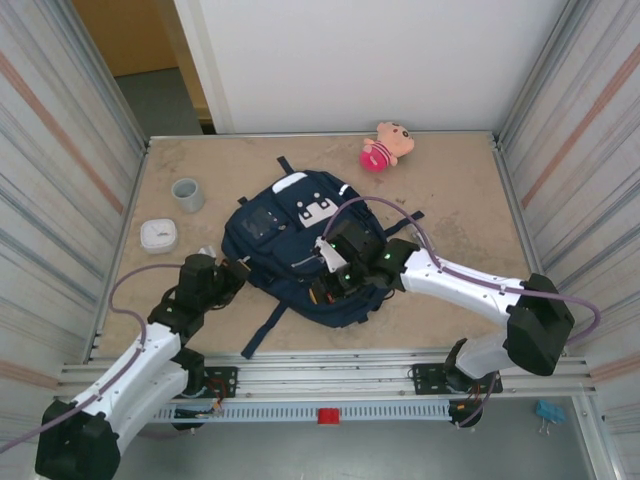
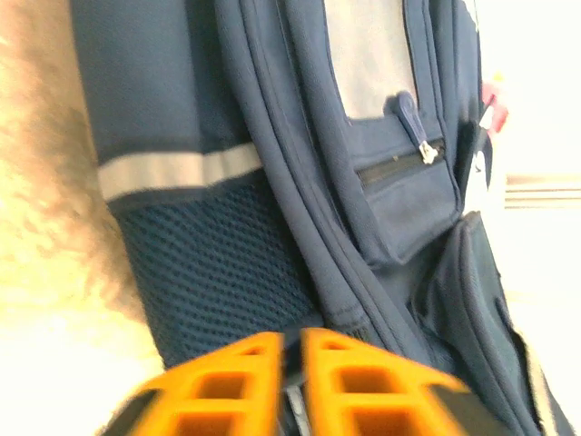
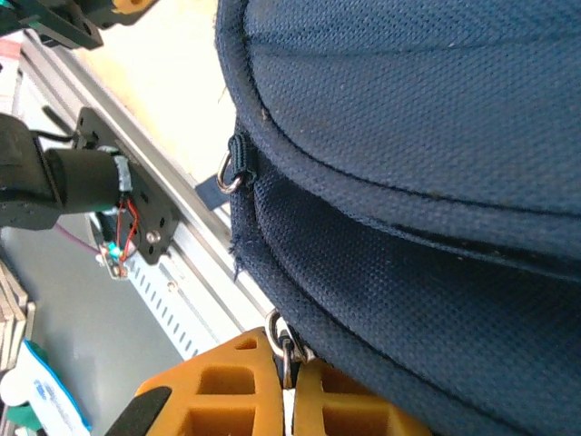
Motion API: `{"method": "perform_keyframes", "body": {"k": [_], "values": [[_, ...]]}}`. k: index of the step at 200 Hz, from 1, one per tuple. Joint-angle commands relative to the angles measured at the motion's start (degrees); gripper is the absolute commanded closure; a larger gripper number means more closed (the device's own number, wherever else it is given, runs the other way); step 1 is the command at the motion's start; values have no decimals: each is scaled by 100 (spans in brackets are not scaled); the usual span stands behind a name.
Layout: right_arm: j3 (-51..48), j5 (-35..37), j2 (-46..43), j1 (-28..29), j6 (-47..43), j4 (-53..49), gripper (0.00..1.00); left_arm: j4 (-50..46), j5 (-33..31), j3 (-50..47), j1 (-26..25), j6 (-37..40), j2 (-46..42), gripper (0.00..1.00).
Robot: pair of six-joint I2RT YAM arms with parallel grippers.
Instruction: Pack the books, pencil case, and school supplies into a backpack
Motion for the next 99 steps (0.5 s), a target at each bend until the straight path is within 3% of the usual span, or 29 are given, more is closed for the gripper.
{"method": "perform_keyframes", "body": {"k": [1, 25, 41, 99], "values": [[134, -466, -55, 19, -251, 148, 100, -66, 358, 63, -335, -143, -166, 53], [208, -517, 41, 40, -178, 382, 100, -136, -345, -142, -1213, -779, -395, 49], [216, -558, 78, 79, -133, 505, 100, 353, -622, -457, -1645, -1201, -452, 46], [230, -593, 202, 255, -56, 622, 100, 1313, -813, -311, -1785, -1238, -186, 43]]}}
